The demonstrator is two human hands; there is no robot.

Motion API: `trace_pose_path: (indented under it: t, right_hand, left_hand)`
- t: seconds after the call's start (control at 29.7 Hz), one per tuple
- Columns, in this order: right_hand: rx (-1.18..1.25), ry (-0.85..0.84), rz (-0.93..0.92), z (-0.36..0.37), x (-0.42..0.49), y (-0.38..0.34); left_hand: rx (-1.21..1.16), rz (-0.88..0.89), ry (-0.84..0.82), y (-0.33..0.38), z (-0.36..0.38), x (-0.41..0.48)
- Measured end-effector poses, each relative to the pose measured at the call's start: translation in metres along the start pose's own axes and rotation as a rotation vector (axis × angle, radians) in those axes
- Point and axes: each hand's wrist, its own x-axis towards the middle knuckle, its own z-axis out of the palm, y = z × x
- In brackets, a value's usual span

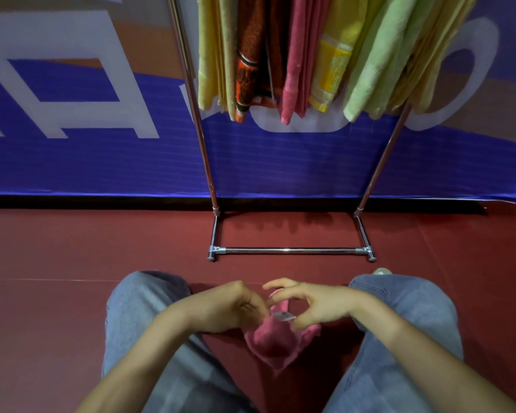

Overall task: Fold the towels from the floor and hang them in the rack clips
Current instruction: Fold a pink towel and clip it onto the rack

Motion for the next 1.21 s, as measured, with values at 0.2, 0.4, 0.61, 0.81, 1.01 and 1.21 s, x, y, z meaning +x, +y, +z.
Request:
trace_pose_path:
  t: [0.2, 0.4, 0.61, 0.81, 1.01, 1.21]
  right_hand:
    - [-0.004, -0.107, 0.013, 0.002, 0.004, -0.006]
    - [0.014, -0.134, 0.008, 0.006, 0.01, -0.008]
    - [0.1, -0.082, -0.022, 0.006, 0.006, -0.011]
    - [0.222, -0.012, -0.03, 0.01, 0.004, -0.007]
    - [0.305, 0.096, -0.04, 0.015, 0.003, -0.005]
    - [0.313, 0.143, -0.026, 0.014, -0.005, 0.006]
  left_hand:
    - [0.177, -0.01, -0.019, 0.001, -0.003, -0.003]
    - [0.213, -0.006, -0.01, 0.001, -0.006, -0.006]
    - [0.212, -0.026, 0.056, 0.0, -0.011, -0.007]
    - [0.162, -0.007, 0.067, 0.001, -0.011, -0.008]
    - [0.113, 0.009, 0.101, 0.0, -0.01, -0.006]
    - [0.072, 0.006, 0.117, -0.005, -0.017, -0.012]
